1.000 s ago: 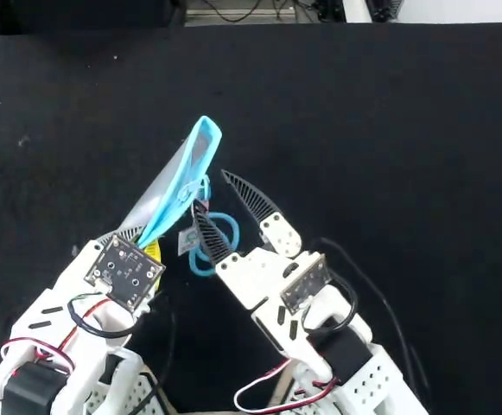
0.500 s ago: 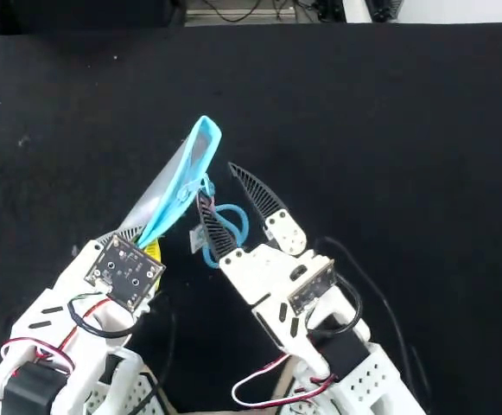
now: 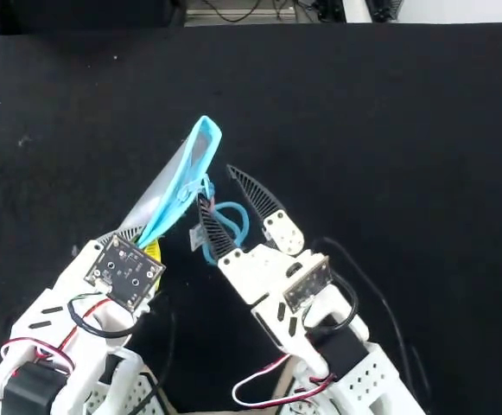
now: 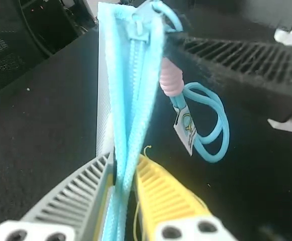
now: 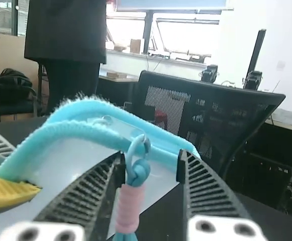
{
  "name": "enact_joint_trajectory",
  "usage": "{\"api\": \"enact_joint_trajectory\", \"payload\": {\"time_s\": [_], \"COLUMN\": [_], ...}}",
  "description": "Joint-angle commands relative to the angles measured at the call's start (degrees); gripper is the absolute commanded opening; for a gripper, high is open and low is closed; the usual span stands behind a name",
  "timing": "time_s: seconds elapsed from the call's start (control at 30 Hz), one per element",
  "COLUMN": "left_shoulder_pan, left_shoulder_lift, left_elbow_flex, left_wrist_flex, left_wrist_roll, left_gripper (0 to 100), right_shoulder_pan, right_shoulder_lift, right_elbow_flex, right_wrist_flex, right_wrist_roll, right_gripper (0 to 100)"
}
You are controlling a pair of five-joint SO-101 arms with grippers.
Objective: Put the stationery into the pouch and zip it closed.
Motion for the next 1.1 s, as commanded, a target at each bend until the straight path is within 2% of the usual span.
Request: {"api": "enact_joint_trajectory", "payload": {"time_s": [0.0,0.7,1.07], "left_shoulder_pan": [-0.3,-0.3,-0.3], "left_shoulder_lift": [0.3,0.3,0.3], "left_elbow_flex": [2.4,2.4,2.4], "left_wrist_flex": [1.7,1.7,1.7], "left_wrist_roll": [0.1,0.1,0.1], "left_gripper": [3,3,3], "right_shoulder_pan": [1.0,1.0,1.2], "right_shoulder_lift": [-0.2,0.0,13.7], "right_elbow_flex": [-0.4,-2.3,-8.4], "right_wrist_flex": [0.1,0.1,0.1], "right_wrist_roll": [0.1,0.0,0.0], "right_gripper": [17.2,17.2,17.2]}}
